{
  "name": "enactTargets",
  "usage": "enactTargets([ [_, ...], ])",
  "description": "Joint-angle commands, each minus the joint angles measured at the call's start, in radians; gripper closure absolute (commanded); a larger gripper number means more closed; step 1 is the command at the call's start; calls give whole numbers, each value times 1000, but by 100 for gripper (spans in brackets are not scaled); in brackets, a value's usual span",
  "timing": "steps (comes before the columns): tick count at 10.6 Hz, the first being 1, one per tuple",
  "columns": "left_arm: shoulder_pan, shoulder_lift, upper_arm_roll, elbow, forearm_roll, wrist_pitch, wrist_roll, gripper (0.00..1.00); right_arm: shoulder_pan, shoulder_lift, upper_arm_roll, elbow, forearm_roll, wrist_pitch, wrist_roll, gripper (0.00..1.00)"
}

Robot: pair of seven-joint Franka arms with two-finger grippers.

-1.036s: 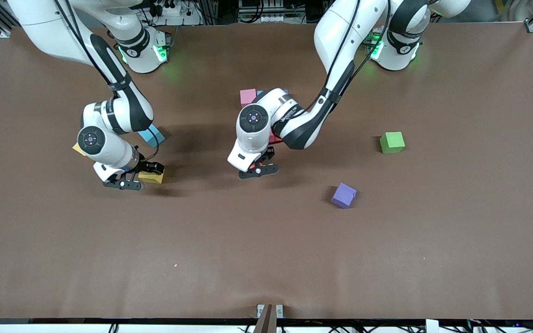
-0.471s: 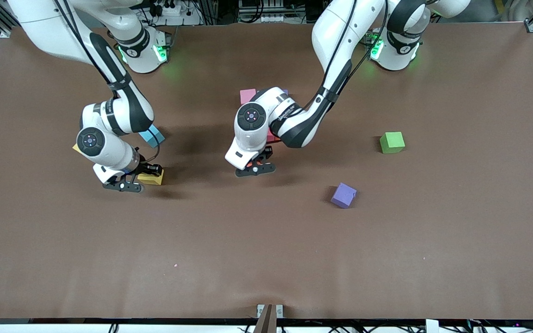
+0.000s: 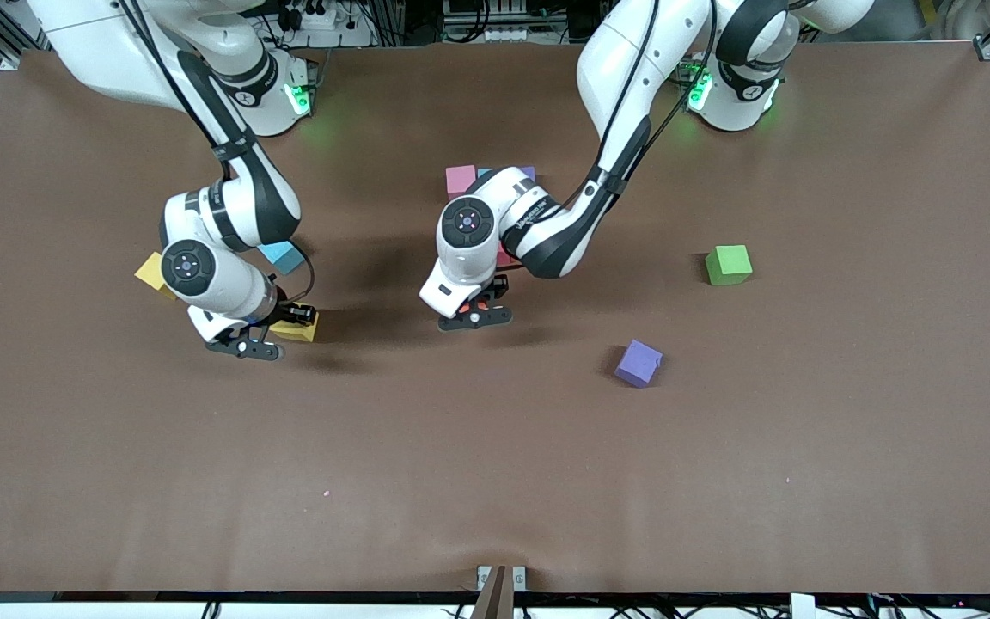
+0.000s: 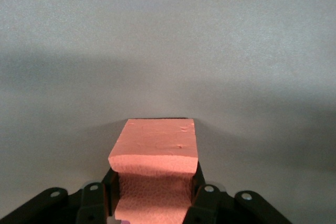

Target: Form number 2 with 11 blocks

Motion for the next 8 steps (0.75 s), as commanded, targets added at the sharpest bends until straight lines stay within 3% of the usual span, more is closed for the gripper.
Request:
enactTargets([
  [1,-17,8,22,6,-34,25,36,49,9,-13,2,23,0,-45,33,46],
  [5,-31,15,22,6,-36,39,36,44,9,-13,4,30,2,-59,33,45],
  [6,-31,15,24,6,-39,39,35,13,9,-16,9,30,2,-61,33,45],
  [7,-34,15,24,3,-39,39,33,0,9,-16,9,30,2,-62,33,45],
  [8,-36,14,25,0,-37,36,33,0,6,-20,9,30,2,-62,33,45],
])
